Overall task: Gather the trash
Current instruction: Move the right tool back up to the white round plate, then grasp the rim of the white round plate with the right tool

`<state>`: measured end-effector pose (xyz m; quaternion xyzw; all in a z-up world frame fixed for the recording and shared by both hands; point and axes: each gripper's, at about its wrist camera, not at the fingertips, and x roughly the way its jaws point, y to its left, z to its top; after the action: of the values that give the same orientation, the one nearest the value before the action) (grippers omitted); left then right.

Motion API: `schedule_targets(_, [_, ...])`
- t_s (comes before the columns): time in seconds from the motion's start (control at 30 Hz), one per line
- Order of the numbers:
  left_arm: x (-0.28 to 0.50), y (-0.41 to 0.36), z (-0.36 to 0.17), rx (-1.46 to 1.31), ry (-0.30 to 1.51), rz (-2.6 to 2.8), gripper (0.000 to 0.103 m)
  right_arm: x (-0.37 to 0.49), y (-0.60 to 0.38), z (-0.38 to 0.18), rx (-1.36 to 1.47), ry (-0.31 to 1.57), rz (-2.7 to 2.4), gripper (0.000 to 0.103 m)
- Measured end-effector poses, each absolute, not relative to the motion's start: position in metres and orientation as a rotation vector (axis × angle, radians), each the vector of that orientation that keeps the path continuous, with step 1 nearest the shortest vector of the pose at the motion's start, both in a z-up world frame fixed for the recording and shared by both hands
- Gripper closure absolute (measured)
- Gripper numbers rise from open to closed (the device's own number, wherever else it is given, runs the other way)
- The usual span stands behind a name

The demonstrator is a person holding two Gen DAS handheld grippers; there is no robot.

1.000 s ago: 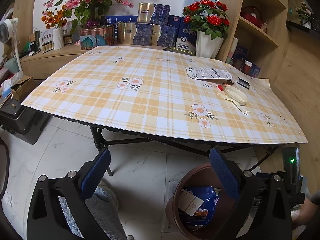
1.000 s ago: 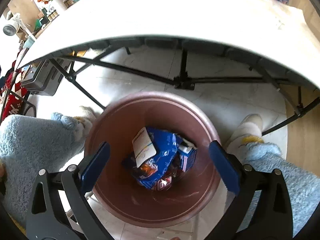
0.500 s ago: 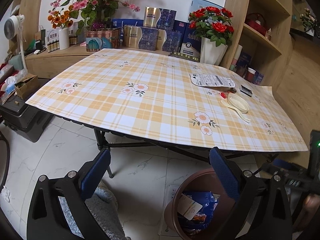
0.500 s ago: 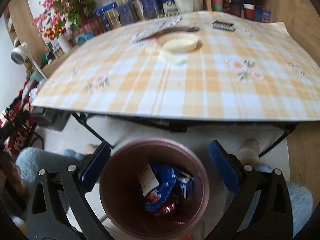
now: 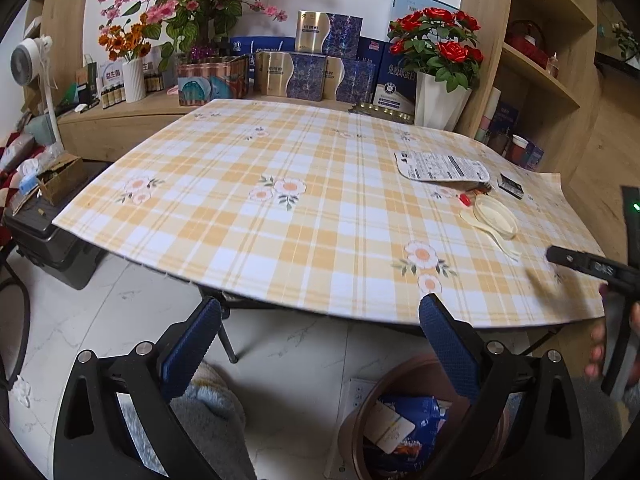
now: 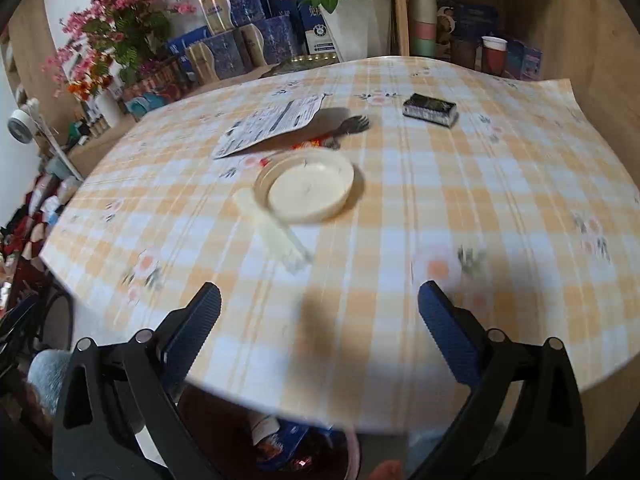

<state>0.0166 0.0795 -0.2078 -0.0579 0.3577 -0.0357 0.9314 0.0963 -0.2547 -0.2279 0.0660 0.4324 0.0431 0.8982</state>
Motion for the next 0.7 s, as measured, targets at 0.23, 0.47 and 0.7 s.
schedule_targets(0.23, [0.034, 0.075, -0.211, -0.124, 0.737, -0.072, 0.006, 0.163, -0.229, -0.238, 0.084, 0.955, 0.095, 0.006])
schedule_targets(0.47, [0.036, 0.068, -0.219, -0.090, 0.751, -0.092, 0.006, 0.207, -0.218, -0.255, 0.092, 1.024, 0.059, 0.006])
schedule_targets(0.7, [0.041, 0.072, -0.229, -0.112, 0.780, -0.076, 0.006, 0.221, -0.217, -0.263, 0.073, 1.049, 0.062, 0.007])
